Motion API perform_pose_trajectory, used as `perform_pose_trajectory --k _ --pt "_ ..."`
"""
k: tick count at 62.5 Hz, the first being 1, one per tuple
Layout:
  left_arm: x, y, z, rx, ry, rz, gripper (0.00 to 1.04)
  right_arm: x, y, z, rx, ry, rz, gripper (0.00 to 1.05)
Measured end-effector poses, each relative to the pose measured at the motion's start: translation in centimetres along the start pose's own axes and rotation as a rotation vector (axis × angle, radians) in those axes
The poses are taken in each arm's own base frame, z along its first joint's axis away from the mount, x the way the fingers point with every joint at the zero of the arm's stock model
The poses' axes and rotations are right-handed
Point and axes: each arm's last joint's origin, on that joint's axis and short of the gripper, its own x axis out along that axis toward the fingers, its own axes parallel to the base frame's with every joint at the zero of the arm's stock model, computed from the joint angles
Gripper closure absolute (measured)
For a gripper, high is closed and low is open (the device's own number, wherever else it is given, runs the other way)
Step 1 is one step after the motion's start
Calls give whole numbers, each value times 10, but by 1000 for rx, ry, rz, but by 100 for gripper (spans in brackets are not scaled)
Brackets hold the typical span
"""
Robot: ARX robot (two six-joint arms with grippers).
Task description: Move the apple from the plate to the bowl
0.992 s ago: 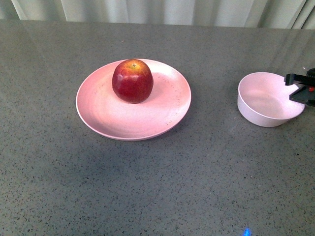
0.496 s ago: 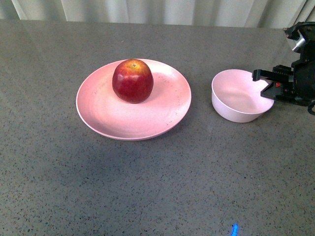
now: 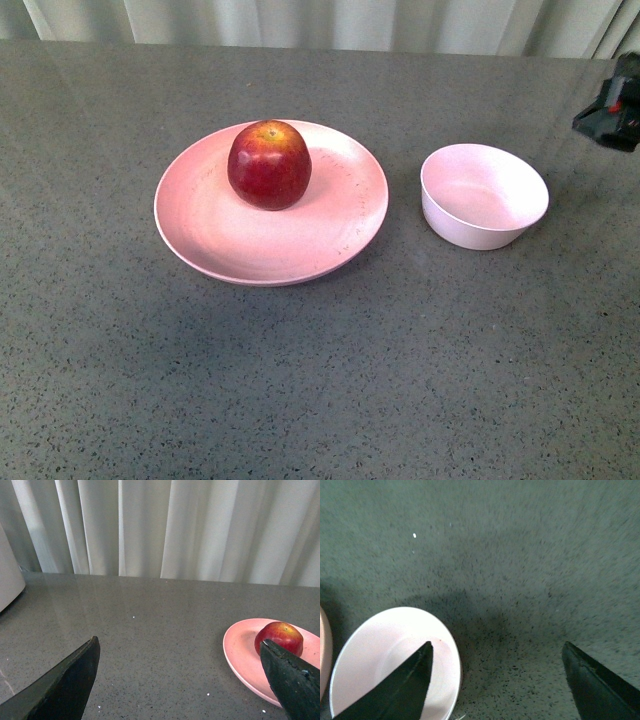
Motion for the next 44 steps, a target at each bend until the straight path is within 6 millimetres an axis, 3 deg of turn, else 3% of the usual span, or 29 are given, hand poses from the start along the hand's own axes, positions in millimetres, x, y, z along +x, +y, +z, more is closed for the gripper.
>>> perform_pose_trajectory --k 6,9,19,34,44 --pt "0 0 0 0 0 0 9 -30 0 4 -20 -81 -22 11" --pt "0 0 0 0 0 0 9 -38 -3 0 -42 -142 -42 11" --pt "0 0 0 0 0 0 9 -81 -7 -18 -137 -504 -47 40" --pt "0 0 0 0 0 0 9 -109 -9 -49 -161 -516 -53 79" --pt "0 0 0 0 0 0 9 -128 -9 -57 -166 -528 -54 103"
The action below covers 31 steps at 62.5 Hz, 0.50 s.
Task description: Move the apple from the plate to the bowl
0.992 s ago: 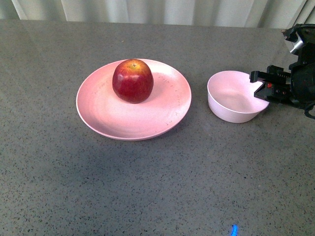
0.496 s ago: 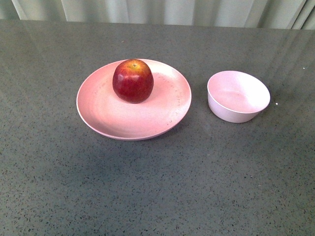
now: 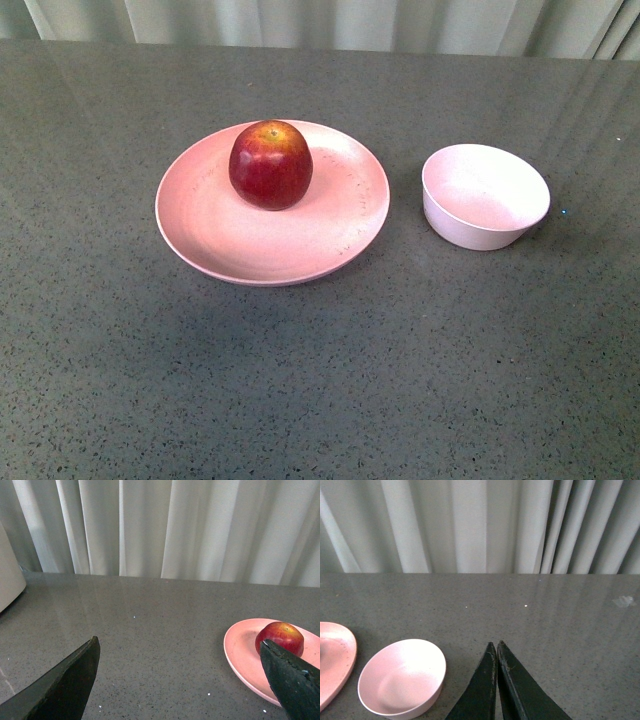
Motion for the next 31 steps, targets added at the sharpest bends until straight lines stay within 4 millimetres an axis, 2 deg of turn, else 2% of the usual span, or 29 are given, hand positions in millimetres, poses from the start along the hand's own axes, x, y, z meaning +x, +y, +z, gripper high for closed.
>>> perform_pose_trajectory --k 31 --pt "0 0 0 0 0 0 9 -43 0 -1 -2 6 0 103"
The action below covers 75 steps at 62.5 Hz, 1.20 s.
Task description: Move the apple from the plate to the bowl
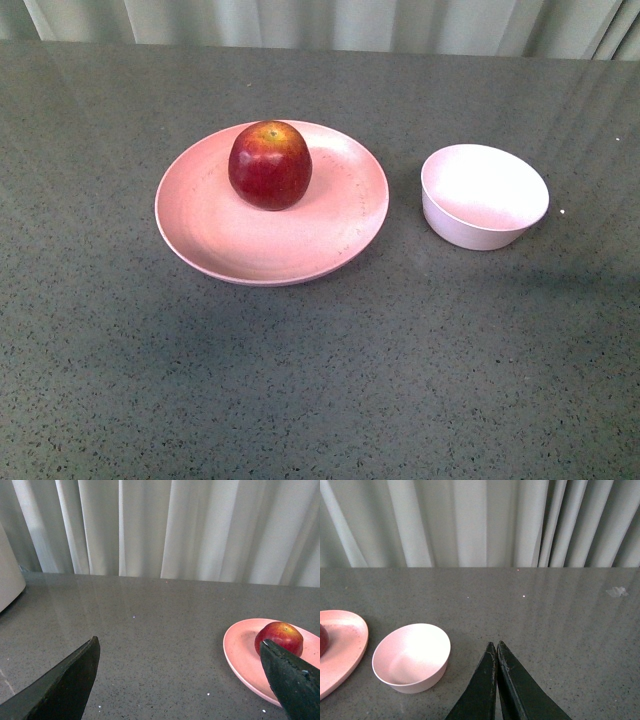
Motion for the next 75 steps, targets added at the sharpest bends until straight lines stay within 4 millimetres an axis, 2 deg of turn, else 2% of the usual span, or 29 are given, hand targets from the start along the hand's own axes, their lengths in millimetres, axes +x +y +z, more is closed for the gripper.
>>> perform_pose_trajectory --k 43,75 --pt "0 0 0 0 0 0 9 -36 0 12 0 -40 0 103" --pt "0 0 0 0 0 0 9 -48 0 11 0 -40 0 103"
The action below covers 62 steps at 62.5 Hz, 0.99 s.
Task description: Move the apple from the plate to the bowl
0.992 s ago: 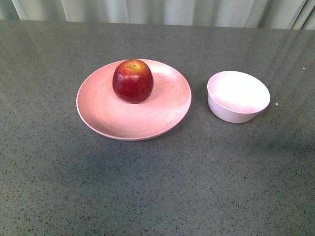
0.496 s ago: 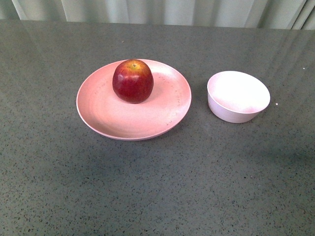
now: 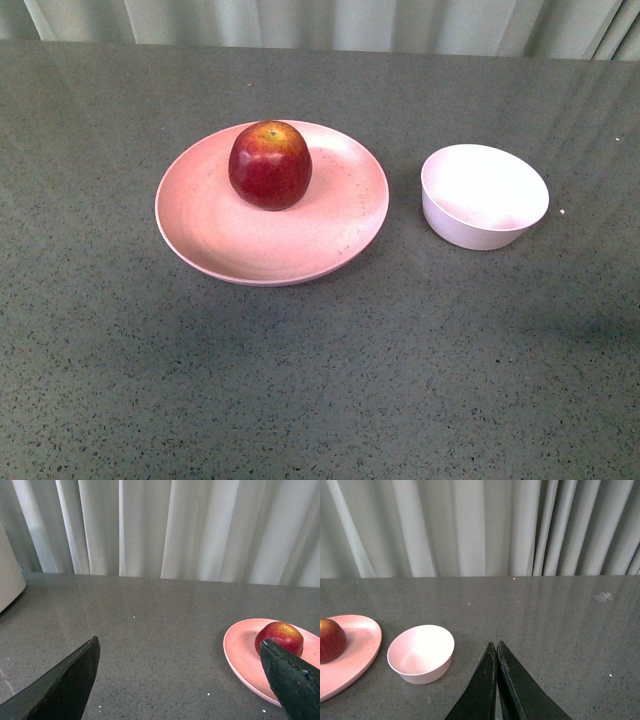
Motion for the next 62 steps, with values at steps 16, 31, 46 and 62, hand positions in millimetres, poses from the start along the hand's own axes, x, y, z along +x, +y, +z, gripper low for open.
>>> perform_pose_trajectory --k 16,31,46,62 --pt "0 0 0 0 0 0 9 -11 0 -3 0 6 0 103" --pt "0 0 0 0 0 0 9 -12 0 -3 -1 4 0 81" --pt "0 0 0 0 0 0 9 -12 0 -3 -1 4 0 40" --pt "27 -12 4 45 350 -455 9 -12 0 -2 0 3 2 9"
